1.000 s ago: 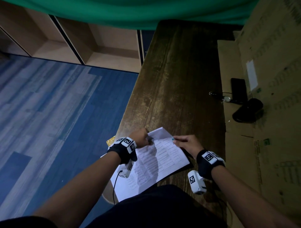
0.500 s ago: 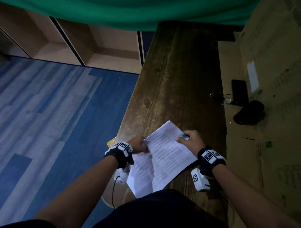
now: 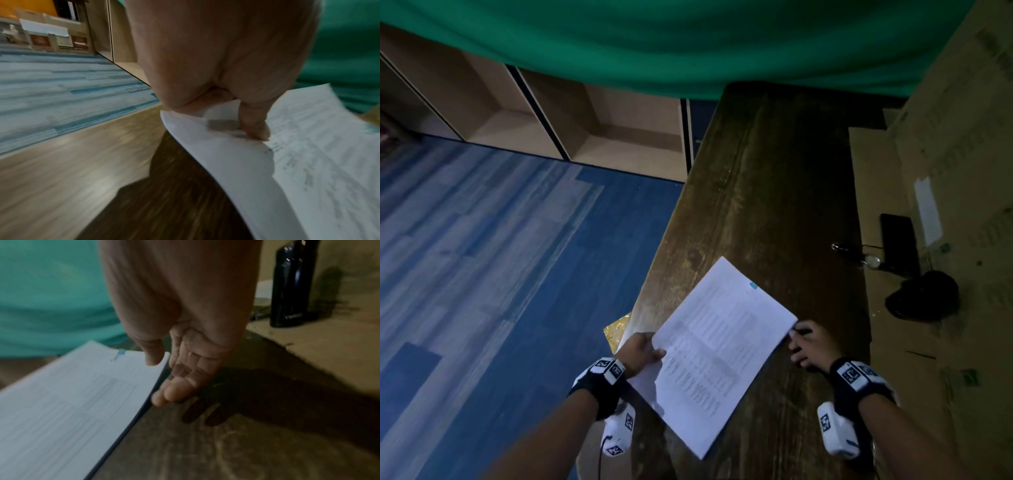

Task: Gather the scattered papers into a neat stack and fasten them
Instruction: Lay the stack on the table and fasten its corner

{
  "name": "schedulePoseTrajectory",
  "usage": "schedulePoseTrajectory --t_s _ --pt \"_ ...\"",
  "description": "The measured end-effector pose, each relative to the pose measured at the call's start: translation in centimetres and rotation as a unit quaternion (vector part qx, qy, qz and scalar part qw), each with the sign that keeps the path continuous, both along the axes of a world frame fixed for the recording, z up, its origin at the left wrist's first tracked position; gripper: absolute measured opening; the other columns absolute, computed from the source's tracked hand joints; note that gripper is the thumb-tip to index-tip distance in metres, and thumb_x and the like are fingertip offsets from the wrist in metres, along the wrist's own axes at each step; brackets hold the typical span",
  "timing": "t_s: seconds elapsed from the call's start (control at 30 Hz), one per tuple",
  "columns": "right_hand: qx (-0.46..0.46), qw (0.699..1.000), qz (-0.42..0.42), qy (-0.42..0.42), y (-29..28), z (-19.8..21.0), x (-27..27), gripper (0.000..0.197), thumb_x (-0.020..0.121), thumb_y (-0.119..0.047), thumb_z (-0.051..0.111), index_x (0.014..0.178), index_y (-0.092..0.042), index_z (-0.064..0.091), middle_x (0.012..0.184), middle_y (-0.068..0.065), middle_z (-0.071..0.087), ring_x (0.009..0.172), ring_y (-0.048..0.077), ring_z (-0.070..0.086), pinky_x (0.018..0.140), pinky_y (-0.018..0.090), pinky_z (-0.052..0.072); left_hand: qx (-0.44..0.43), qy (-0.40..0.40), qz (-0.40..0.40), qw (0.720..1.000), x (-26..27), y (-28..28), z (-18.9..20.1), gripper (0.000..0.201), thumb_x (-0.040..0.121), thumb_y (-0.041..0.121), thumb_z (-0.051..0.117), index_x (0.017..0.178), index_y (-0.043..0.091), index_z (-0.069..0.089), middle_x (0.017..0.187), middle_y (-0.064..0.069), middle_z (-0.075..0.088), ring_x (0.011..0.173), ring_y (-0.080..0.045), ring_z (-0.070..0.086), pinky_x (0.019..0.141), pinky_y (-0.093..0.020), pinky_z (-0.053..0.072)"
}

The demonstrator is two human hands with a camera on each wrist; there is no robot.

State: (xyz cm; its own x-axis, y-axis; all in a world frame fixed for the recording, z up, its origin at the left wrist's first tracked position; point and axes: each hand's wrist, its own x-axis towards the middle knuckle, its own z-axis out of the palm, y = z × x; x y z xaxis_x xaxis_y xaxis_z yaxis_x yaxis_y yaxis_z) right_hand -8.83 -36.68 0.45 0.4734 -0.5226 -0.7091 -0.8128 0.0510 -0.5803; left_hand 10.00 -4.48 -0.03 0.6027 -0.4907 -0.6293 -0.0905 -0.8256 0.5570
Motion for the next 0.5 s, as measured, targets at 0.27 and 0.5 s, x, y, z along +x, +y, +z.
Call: schedulePoseTrajectory --t_s 0.27,0.5 --pt "0.133 0.990 0.054 0.006 4.3 -0.8 4.8 0.054 0.096 -0.022 0.059 0.144 -0.015 0.036 0.092 0.007 0.069 0.071 0.017 0.065 0.058 0.026 0.049 0.046 -0.101 0.128 0.986 7.7 -7.2 0.0 0.058 0.087 0.025 0.069 0.137 0.006 0.045 0.133 -0.020 0.057 0.122 -0.038 0.054 0.095 -0.040 0.045" --pt "0.069 0.988 0.125 -0.057 7.8 -0.8 10.3 0.086 0.089 -0.024 0.066 0.156 -0.029 0.013 0.141 0.004 0.050 0.126 0.018 0.053 0.104 0.038 0.047 0.137 -0.169 0.002 0.976 12.8 -10.4 -0.3 0.069 0.081 0.035 0.071 0.135 0.004 0.041 0.134 -0.020 0.042 0.125 -0.042 0.042 0.096 -0.049 0.042"
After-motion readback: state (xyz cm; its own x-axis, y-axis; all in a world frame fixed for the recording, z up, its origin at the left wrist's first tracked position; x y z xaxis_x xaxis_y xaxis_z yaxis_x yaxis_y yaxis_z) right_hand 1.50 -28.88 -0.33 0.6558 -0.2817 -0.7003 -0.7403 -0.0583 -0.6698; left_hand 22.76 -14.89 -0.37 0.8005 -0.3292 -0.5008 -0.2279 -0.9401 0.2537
